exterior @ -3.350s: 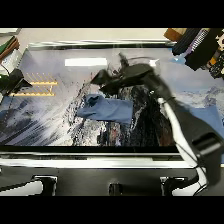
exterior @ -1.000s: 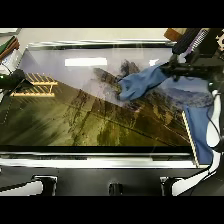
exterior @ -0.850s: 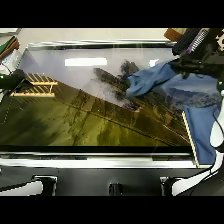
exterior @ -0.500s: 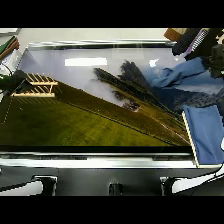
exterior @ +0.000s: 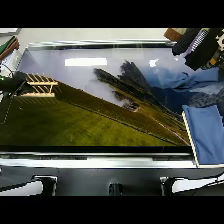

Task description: Fold the clothes and pants, and hang the long-sleeved shirts on hangers.

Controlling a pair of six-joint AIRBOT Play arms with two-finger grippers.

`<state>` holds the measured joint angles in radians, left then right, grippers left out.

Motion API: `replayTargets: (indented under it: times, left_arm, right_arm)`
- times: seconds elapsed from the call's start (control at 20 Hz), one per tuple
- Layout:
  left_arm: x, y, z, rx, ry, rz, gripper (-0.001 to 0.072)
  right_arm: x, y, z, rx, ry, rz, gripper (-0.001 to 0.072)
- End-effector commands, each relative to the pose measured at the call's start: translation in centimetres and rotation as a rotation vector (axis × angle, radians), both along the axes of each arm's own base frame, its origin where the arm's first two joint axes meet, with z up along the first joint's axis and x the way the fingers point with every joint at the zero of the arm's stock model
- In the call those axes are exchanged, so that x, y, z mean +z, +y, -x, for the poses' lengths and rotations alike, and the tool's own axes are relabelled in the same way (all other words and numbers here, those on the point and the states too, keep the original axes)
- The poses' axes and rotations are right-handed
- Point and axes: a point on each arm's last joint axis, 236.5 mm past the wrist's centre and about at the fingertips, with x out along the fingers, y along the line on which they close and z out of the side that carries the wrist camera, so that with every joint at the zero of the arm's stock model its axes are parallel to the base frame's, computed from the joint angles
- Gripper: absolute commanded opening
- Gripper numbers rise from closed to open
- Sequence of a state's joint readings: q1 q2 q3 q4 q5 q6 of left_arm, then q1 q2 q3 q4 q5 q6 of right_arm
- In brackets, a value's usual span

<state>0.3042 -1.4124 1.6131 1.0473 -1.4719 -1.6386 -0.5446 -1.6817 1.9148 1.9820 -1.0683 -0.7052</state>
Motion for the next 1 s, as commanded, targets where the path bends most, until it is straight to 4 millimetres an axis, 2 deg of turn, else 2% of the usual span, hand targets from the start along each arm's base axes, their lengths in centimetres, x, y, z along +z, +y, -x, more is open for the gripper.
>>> replayTargets:
  times: [0.0, 0.15, 0.4, 0.55, 0.75, 0.95]
  left_arm:
    - [-0.3, -0.3, 0.9, -0.018, 0.038, 0.008, 0.0017]
    - [-0.3, -0.4, 1.2, -0.022, 0.049, 0.011, 0.0017]
    - [-0.5, -0.7, 1.8, -0.033, 0.077, 0.018, 0.0017]
    - [-0.5, -0.8, 2.2, -0.039, 0.089, 0.021, 0.0017]
    - [-0.5, -0.9, 2.4, -0.045, 0.098, 0.023, 0.0017]
    - [-0.5, -0.9, 2.4, -0.046, 0.097, 0.025, 0.0017]
  right_arm:
    - [-0.8, -1.3, 3.9, -0.091, 0.152, 0.025, 0.0029]
    - [-1.1, -0.9, 6.5, -0.089, 0.252, 0.035, 0.0029]
    - [-0.2, -0.4, 10.6, -0.089, 0.369, 0.064, 0.0029]
    - [0.5, -0.3, 12.6, -0.072, 0.420, 0.101, 0.0030]
    - [0.1, -0.1, 15.0, 0.004, 0.524, 0.156, 0.0030]
    - [-0.1, -2.2, 18.8, 0.055, 0.694, 0.286, 0.0031]
